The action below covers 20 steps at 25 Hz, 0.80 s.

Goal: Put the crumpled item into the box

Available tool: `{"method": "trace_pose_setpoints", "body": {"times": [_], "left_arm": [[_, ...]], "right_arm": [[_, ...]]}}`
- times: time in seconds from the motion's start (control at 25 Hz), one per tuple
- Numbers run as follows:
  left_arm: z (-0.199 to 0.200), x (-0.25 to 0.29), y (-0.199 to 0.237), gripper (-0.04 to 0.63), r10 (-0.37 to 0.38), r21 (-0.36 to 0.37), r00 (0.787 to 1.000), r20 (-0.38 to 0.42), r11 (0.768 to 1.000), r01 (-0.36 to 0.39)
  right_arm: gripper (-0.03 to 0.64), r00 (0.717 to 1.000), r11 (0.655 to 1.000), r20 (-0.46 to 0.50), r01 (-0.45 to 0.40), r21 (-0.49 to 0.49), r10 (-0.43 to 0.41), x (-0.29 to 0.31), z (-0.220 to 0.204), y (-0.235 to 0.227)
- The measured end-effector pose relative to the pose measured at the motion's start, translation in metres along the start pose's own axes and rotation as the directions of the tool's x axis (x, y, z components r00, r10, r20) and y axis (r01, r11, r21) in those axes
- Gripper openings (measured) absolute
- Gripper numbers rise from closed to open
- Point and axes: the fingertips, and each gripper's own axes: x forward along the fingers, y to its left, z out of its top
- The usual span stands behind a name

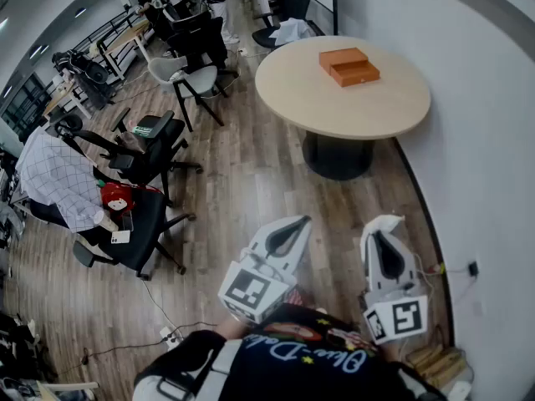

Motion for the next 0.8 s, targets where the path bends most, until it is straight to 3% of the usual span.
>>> {"method": "trace_pose_setpoints", "body": {"times": [0.52, 0.8], "left_arm": [[-0.003, 0.0, 0.038, -0.008, 0.035, -0.011, 0.999, 0.0, 0.999, -0.035], [0.003, 0.016, 0.068, -0.008, 0.034, -0.028, 0.999, 0.014, 0.999, -0.034]], "right_arm": [[0.025, 0.999, 0.999, 0.039, -0.034, 0.008, 0.033, 0.037, 0.001, 0.008], [0.025, 1.0, 0.999, 0.008, -0.021, -0.032, 0.021, 0.066, 0.004, 0.001]]}}
